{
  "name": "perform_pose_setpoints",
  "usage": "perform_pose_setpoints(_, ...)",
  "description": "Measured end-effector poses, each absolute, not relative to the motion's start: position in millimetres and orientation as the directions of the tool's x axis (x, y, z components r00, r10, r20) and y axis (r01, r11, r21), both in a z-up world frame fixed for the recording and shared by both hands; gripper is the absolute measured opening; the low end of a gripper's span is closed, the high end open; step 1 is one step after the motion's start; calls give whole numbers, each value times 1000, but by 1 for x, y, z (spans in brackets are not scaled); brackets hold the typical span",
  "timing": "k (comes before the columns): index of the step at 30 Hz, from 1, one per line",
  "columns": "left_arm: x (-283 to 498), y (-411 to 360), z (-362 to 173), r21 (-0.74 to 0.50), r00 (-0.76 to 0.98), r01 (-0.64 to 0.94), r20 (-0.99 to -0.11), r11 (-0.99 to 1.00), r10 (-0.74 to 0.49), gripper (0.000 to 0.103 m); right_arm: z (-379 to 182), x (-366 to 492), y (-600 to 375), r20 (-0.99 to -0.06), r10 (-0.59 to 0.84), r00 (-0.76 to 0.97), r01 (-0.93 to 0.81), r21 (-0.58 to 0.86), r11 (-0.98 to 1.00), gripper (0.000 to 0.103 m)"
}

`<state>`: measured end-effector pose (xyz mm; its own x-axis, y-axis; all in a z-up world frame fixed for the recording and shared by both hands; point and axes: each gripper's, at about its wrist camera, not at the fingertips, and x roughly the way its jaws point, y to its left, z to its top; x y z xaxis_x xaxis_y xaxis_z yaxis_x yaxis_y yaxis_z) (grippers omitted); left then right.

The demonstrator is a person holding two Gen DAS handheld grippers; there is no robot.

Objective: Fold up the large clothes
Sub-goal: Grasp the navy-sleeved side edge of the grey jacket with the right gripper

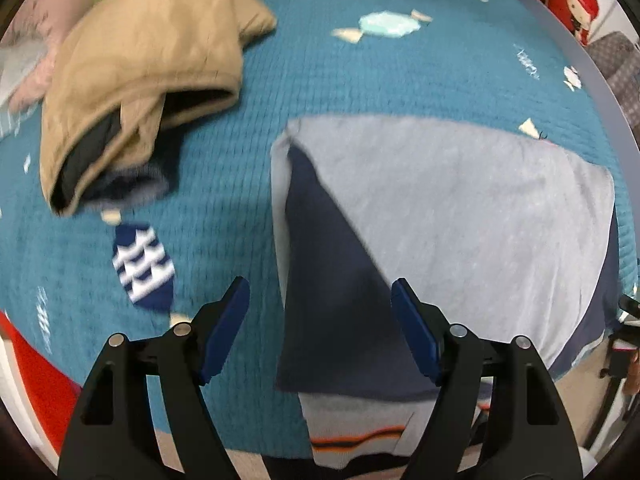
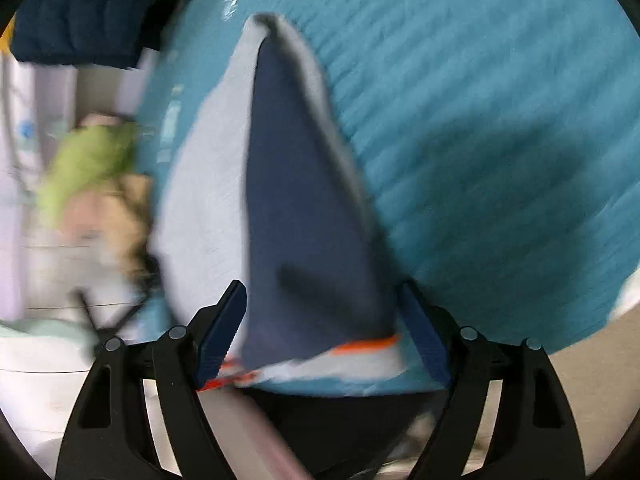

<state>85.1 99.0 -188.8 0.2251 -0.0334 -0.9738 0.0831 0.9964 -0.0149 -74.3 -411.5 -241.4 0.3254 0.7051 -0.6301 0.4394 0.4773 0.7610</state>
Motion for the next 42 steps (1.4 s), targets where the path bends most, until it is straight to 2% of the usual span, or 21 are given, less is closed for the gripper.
perform_pose_setpoints(4,70,106,-197,4,194,88,-981,996,-13,74,-265,-97,-420,-441,781,441,469,856,218,76)
perform_pose_setpoints(6,64,109,-199,10,186,83,-983,997,-6,74,-271,-97,-413,-381,805,454,454,877,159,76)
perform_pose_setpoints(11,63,114,-199,-10,177,48,-984,999,-19,74,-270,-81,-402,-418,748,515,485,862,148,78)
perform_pose_setpoints(13,65,112,-195,-12,191,50,-981,999,-21,74,-254,-72,-400,-432,683,589,430,883,188,75)
perform_pose_setpoints(16,67,108,-185,-17,219,67,-975,998,-31,74,-235,-48,-394,-466,677,570,364,882,300,73)
perform_pose_setpoints(19,69,102,-181,-21,237,74,-971,997,-38,74,-248,-31,-384,-494,664,561,399,864,306,73)
perform_pose_setpoints(20,70,99,-181,-23,237,73,-971,997,-40,74,-249,-30,-382,-517,651,556,405,852,331,71)
perform_pose_setpoints(22,70,94,-178,-36,246,85,-968,996,-56,74,-247,-31,-380,-574,615,541,434,817,381,54)
perform_pose_setpoints(23,69,91,-177,-46,248,92,-966,995,-68,74,-247,-35,-381,-612,589,527,456,789,412,36)
perform_pose_setpoints(24,70,87,-177,-60,248,97,-965,993,-83,74,-247,-41,-383,-647,560,517,478,761,438,22)
perform_pose_setpoints(27,74,71,-176,-62,246,120,-965,991,-90,73,-231,-48,-369,-671,490,557,467,741,483,20)
perform_pose_setpoints(29,77,58,-173,-62,268,137,-959,989,-98,63,-216,-47,-358,-717,424,553,447,685,576,19)
perform_pose_setpoints(31,83,41,-168,-85,280,175,-951,981,-132,56,-204,-43,-347,-719,404,566,424,674,605,19)
perform_pose_setpoints(35,97,6,-159,-81,299,255,-941,964,-159,22,-180,-35,-327,-711,388,586,359,657,663,18)
perform_pose_setpoints(38,115,-15,-156,-113,293,259,-937,959,-189,16,-167,-31,-314,-681,414,604,305,678,669,18)
perform_pose_setpoints(42,141,-43,-151,-138,294,266,-931,954,-216,14,-159,-28,-303,-693,386,609,282,644,711,18)
